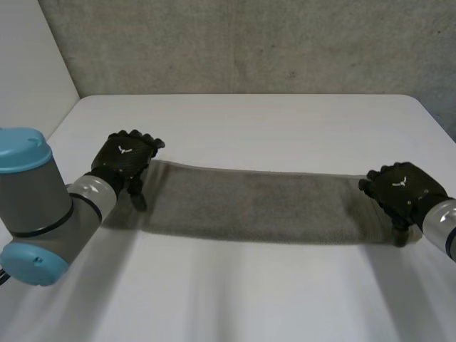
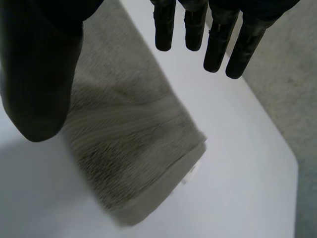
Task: Fold the towel.
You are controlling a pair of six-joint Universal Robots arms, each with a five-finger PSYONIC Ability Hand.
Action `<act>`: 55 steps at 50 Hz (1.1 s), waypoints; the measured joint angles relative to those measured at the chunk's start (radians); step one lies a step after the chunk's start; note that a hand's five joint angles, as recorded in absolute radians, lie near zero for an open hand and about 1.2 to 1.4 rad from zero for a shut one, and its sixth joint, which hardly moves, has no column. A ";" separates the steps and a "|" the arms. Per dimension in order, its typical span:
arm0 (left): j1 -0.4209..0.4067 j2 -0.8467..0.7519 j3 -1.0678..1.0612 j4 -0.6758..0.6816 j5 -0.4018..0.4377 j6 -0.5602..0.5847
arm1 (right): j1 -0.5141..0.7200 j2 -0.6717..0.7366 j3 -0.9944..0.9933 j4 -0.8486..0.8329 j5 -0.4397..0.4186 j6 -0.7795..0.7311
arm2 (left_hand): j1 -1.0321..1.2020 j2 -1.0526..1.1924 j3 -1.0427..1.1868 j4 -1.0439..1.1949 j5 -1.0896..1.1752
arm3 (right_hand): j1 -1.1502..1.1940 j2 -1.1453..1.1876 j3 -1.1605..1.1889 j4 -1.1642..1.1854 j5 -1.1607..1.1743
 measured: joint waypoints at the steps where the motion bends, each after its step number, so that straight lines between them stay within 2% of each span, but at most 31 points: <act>1: 0.001 0.006 -0.012 0.003 0.004 -0.003 | -0.011 0.001 0.019 -0.015 -0.008 0.000 | 0.000 0.000 0.000 0.000 0.000 | 0.006 0.007 0.006 0.003 0.011; 6: 0.003 0.018 -0.039 0.016 0.010 -0.031 | -0.053 0.016 0.073 -0.087 -0.036 0.003 | 0.000 0.001 0.002 0.000 0.009 | 0.077 0.076 0.074 0.073 0.084; 9: 0.003 0.023 -0.048 0.029 0.010 -0.071 | -0.079 0.053 0.095 -0.163 -0.052 0.008 | 0.000 0.001 0.002 0.000 0.014 | 0.182 0.192 0.192 0.190 0.196; 12: 0.003 0.025 -0.051 0.036 0.010 -0.095 | -0.090 0.096 0.097 -0.210 -0.058 0.011 | 0.000 0.001 0.002 0.000 0.014 | 0.210 0.214 0.217 0.217 0.221; 20: 0.003 0.026 -0.052 0.039 0.009 -0.109 | -0.095 0.203 0.071 -0.248 -0.055 0.012 | 0.000 0.001 0.002 0.000 0.014 | 0.270 0.265 0.269 0.269 0.265; 22: 0.003 0.026 -0.052 0.038 0.009 -0.108 | -0.095 0.218 0.063 -0.248 -0.054 0.011 | 0.000 0.001 0.002 0.000 0.014 | 0.516 0.520 0.514 0.499 0.502; 23: 0.003 0.026 -0.052 0.038 0.009 -0.107 | -0.095 0.220 0.061 -0.248 -0.054 0.011 | 0.000 0.001 0.002 0.000 0.014 | 0.577 0.583 0.560 0.562 0.563; 24: 0.003 0.026 -0.053 0.038 0.009 -0.107 | -0.095 0.225 0.057 -0.248 -0.053 0.011 | 0.000 0.001 0.002 0.000 0.014 | 0.776 0.785 0.758 0.761 0.764; 27: 0.003 0.026 -0.053 0.038 0.009 -0.106 | -0.096 0.229 0.050 -0.253 -0.050 0.011 | 0.000 0.001 0.002 0.000 0.014 | 1.008 1.018 1.003 1.013 1.019; 33: 0.003 0.027 -0.054 0.038 0.009 -0.106 | -0.127 0.220 0.037 -0.294 -0.009 0.006 | 0.000 0.001 0.002 0.000 0.014 | 1.032 1.031 1.043 1.069 1.057; 40: 0.003 0.043 -0.061 0.039 0.009 -0.106 | -0.235 0.202 -0.036 -0.302 0.052 -0.049 | 0.000 0.001 0.002 0.000 0.014 | 1.033 1.031 1.043 1.069 1.057; 45: 0.009 0.066 -0.067 0.038 0.009 -0.107 | -0.356 0.206 -0.146 -0.249 0.071 -0.169 | 0.000 0.001 0.002 0.000 0.014 | 1.032 1.031 1.043 1.069 1.058; 49: 0.017 0.083 -0.068 0.039 0.008 -0.107 | -0.391 0.213 -0.218 -0.196 0.077 -0.244 | 0.000 0.001 0.002 0.000 0.014 | 1.032 1.031 1.051 1.069 1.060; 53: 0.023 0.094 -0.064 0.039 0.006 -0.109 | -0.290 0.191 -0.275 -0.154 0.086 -0.208 | 0.000 0.001 0.002 0.000 0.014 | 1.032 1.032 1.052 1.069 1.060; 55: 0.025 0.098 -0.059 0.039 0.004 -0.109 | -0.194 0.160 -0.300 -0.141 0.094 -0.145 | 0.000 0.001 0.002 0.000 0.014 | 1.032 1.032 1.053 1.069 1.060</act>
